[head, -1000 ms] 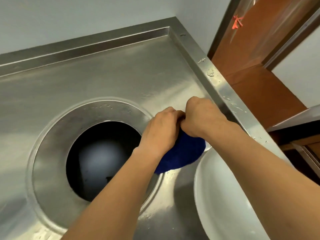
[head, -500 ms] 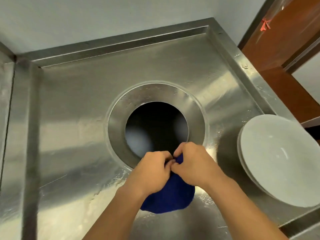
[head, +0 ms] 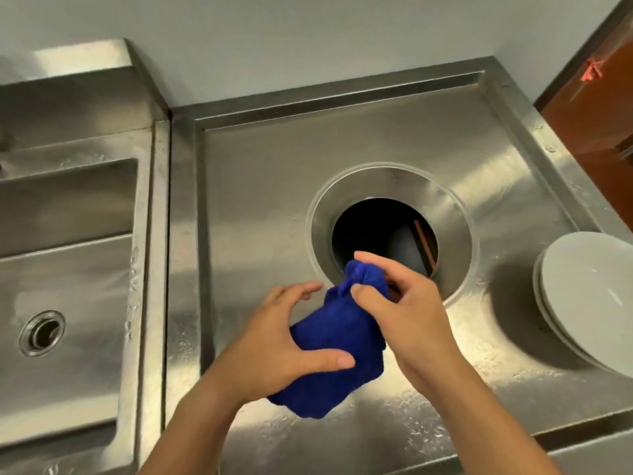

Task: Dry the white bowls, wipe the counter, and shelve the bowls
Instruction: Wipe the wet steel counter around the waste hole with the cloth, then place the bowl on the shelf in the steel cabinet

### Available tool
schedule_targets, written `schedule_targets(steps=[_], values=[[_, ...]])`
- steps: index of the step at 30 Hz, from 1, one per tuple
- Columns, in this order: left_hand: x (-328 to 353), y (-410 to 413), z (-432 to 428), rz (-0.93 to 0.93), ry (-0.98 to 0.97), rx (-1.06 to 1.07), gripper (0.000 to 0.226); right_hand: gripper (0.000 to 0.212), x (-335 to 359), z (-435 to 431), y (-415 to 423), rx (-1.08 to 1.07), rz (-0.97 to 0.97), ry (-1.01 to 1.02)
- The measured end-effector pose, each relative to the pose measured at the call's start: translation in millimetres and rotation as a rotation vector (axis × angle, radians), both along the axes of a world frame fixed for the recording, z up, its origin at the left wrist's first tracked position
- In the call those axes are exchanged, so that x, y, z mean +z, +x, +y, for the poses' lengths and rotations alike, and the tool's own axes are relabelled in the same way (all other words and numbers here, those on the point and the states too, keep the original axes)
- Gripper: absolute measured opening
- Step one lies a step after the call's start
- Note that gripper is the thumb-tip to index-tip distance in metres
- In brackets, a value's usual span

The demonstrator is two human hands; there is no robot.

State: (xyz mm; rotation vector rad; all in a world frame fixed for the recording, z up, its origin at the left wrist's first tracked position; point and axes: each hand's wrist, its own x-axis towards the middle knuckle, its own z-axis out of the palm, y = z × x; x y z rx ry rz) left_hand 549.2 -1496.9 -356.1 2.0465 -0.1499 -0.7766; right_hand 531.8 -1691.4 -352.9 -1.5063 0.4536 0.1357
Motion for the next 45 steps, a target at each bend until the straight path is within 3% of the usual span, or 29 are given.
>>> schedule_targets(steps=[3,5,7,9,12,15,21,28,33,37,45], values=[[-5.0,-6.7,20.0,-0.043,0.082,-0.016,0.044,0.022,-9.8,10.6,-8.3,0.051,0.053,-0.224],[-16.2,-8.3,33.8,-0.001,0.161,-0.045,0.035,0.01,-24.8,20.8,-14.7,0.084,0.106,-0.359],[-30.8,-8.1,43.1,0.008,0.291,-0.097,0.024,0.012,-42.0,31.6,-21.7,0.144,0.164,-0.407],[-43.8,-10.0,46.2,-0.061,0.42,-0.115,0.024,0.01,-55.0,38.7,-26.1,0.213,0.218,-0.406],[-53.7,-11.9,35.8,-0.237,0.477,-0.121,0.042,0.016,-63.1,30.9,-29.0,0.196,0.198,-0.455],[-41.9,-6.0,9.1,-0.36,0.282,-0.072,0.04,0.022,-48.2,10.7,-30.1,0.102,0.101,-0.394],[21.6,17.2,-95.2,-0.373,-0.359,0.184,0.034,0.026,12.7,-51.3,-22.4,-0.078,-0.224,-0.209],[109.1,39.6,-195.5,-0.512,-0.696,0.186,0.034,0.032,113.6,-142.2,-10.8,-0.166,-0.493,-0.179],[152.6,37.7,-246.6,-0.564,-0.724,0.175,0.031,0.033,165.5,-198.3,-19.4,-0.208,-0.609,-0.23],[153.6,30.9,-286.8,-0.544,-0.712,0.13,0.043,0.032,172.6,-242.1,-28.7,-0.24,-0.643,-0.256],[47.7,23.5,-344.9,-0.392,-0.548,0.057,0.033,0.031,70.8,-321.9,-62.1,-0.484,-0.404,-0.378]])
